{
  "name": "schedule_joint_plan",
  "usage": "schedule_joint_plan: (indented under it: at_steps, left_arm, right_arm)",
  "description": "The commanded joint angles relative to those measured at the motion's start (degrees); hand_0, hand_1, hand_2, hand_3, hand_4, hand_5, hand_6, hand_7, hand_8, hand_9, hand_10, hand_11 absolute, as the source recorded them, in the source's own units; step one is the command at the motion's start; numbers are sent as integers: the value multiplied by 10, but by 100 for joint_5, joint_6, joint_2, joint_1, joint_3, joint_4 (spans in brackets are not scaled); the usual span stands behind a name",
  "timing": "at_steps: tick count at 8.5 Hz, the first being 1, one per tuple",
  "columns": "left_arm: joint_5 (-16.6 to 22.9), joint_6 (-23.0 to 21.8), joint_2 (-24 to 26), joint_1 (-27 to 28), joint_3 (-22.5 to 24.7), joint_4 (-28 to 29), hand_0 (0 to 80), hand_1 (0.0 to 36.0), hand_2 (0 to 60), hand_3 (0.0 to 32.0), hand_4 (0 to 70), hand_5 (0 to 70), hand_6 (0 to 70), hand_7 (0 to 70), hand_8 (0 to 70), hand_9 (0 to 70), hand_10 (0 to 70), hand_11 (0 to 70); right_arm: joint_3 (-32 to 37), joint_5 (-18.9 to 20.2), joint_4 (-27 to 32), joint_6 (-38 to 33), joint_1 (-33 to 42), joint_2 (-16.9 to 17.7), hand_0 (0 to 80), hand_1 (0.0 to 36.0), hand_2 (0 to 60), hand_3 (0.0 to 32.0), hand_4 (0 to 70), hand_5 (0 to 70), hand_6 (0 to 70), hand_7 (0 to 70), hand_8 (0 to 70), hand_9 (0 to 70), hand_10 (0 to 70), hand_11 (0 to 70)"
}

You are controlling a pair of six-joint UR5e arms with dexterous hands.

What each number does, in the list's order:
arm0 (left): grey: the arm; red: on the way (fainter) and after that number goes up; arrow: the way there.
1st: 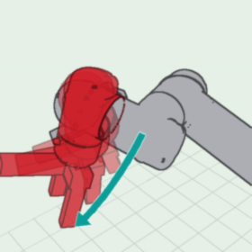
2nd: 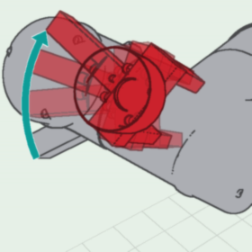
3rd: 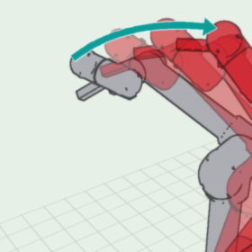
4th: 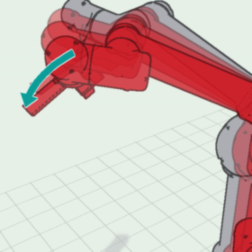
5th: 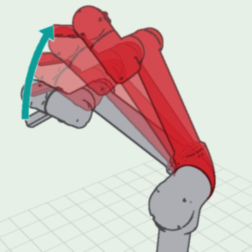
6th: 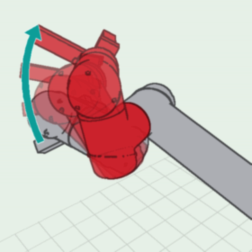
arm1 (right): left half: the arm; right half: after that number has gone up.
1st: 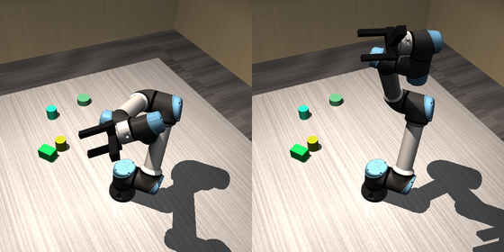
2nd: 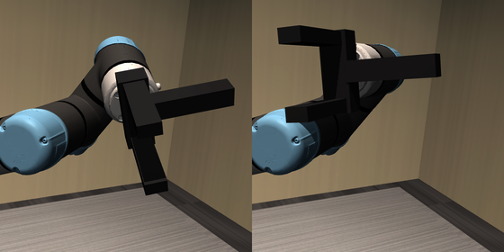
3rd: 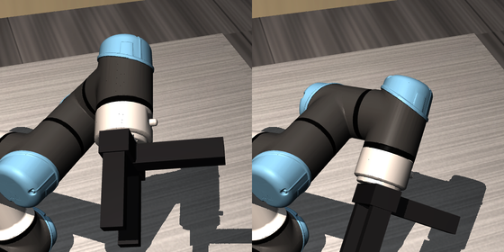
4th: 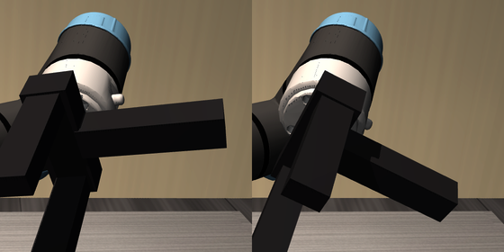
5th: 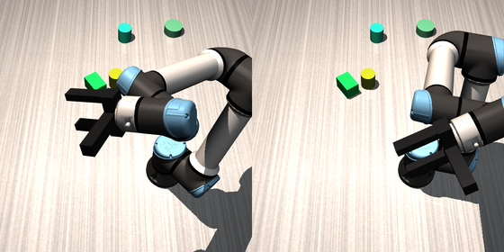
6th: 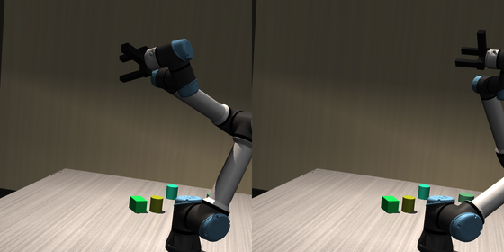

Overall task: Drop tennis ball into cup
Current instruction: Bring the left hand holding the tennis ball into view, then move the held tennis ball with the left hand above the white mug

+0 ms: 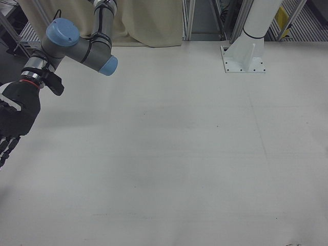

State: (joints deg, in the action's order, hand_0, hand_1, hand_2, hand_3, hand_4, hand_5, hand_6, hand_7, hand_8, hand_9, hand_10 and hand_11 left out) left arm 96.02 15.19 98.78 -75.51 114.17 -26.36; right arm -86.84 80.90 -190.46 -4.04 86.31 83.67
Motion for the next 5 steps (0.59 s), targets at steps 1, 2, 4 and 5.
schedule_joint_plan:
  at_steps: [1,2,4,5]
  left_arm:
    - [-74,11,577,1039,123,-542,686,360,600,0,632,258,393,700,700,700,700,700]
    - [-231,11,589,1429,123,-545,708,360,600,0,616,257,389,700,691,700,700,700]
    - [-487,28,572,1958,106,-554,742,360,600,0,590,256,383,700,684,700,700,700]
    - [-566,28,572,2152,97,-554,747,360,600,0,580,256,380,700,681,700,700,700]
  right_arm:
    - [0,-4,0,0,0,0,0,0,0,0,0,0,0,0,0,0,0,0]
    - [0,-4,0,0,0,0,0,0,0,0,0,0,0,0,0,0,0,0]
    - [0,-4,0,0,0,0,0,0,0,0,0,0,0,0,0,0,0,0]
    - [0,-4,0,0,0,0,0,0,0,0,0,0,0,0,0,0,0,0]
